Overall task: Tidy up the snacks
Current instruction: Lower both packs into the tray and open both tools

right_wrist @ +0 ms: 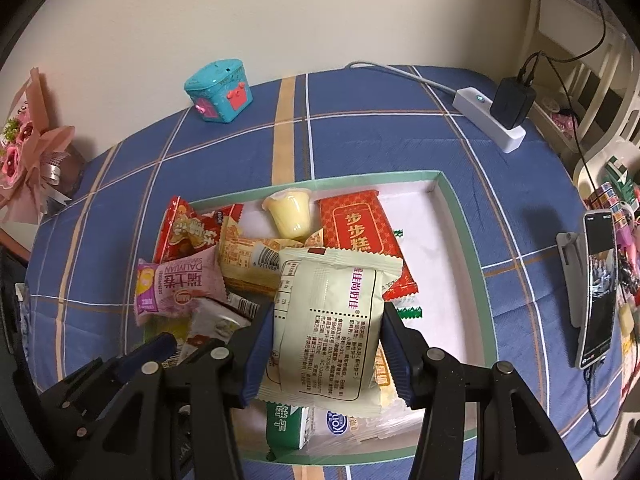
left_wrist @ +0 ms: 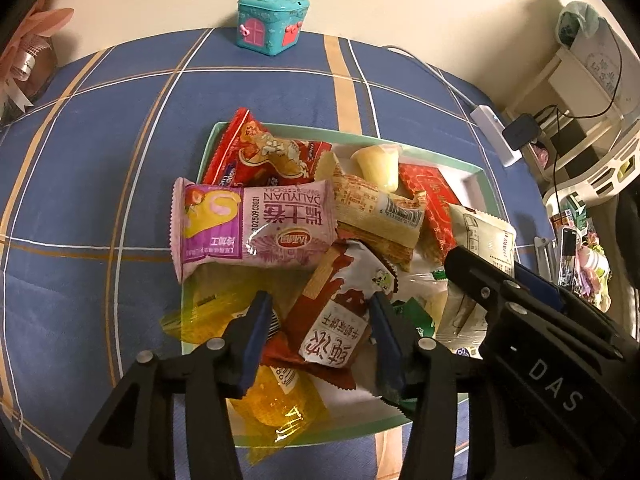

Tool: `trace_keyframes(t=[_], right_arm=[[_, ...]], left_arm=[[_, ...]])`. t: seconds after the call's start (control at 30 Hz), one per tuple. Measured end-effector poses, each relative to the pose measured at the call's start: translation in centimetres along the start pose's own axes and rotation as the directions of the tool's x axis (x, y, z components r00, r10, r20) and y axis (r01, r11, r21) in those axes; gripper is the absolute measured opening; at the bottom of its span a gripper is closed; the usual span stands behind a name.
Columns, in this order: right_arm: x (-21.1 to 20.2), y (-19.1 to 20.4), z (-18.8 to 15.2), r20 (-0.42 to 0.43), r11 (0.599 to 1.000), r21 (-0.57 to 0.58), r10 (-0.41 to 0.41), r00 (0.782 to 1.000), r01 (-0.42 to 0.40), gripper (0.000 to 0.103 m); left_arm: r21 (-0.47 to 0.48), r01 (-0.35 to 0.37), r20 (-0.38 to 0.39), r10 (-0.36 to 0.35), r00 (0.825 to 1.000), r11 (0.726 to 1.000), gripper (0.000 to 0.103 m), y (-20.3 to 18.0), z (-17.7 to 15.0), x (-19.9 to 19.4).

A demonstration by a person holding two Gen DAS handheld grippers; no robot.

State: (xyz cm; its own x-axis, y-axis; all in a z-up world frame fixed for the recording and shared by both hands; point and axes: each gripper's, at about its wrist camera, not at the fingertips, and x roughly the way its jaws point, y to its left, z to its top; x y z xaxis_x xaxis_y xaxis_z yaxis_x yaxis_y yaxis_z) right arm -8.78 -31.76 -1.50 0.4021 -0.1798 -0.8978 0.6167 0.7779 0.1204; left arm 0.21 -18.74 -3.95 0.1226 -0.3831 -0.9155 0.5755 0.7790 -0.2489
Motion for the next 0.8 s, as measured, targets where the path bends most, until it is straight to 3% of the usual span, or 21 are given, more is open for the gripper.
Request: trace_keyframes(t=[0.13, 0.23, 0.43, 0.6, 0.8], right_arm=[[-0.1, 0.1, 0.0, -0.004, 1.000, -0.001, 0.004, 1.000, -0.004, 0.055], [-0.2, 0.0, 0.1, -0.005, 1.000, 0.004, 0.004, 1.000, -0.004, 0.060], [-0.8, 0.0, 0.2, 0.000, 1.000, 0.011, -0.004, 1.000, 0.004, 0.065], [-1.2, -0.2, 0.2, 0.004, 1.000, 0.021, -0.012, 1.000, 0.012, 0.065], [-1.1, 0.0, 0.0, -0.009, 1.000, 0.012, -0.023, 1.000, 0.023, 0.064]], left_arm=[[0.002, -0.007, 0.000, 0.007, 1.000, 1.000, 0.053, 0.0, 0.1, -0.4], [-0.001, -0.004, 0.002, 0.004, 1.000, 1.000, 0.059, 0.0, 0.1, -0.7], [0.001, -0.013, 0.001, 0.013, 1.000, 1.000, 0.060, 0.1, 0.2, -1.5], [-0.054, -0.025, -0.010, 0.024, 1.000, 0.998, 0.060, 1.4, 0.3, -2.2], [-0.118, -0.134, 0.019, 0.137, 0.990, 0.984, 0.063, 4.0, 0.4, -3.3]])
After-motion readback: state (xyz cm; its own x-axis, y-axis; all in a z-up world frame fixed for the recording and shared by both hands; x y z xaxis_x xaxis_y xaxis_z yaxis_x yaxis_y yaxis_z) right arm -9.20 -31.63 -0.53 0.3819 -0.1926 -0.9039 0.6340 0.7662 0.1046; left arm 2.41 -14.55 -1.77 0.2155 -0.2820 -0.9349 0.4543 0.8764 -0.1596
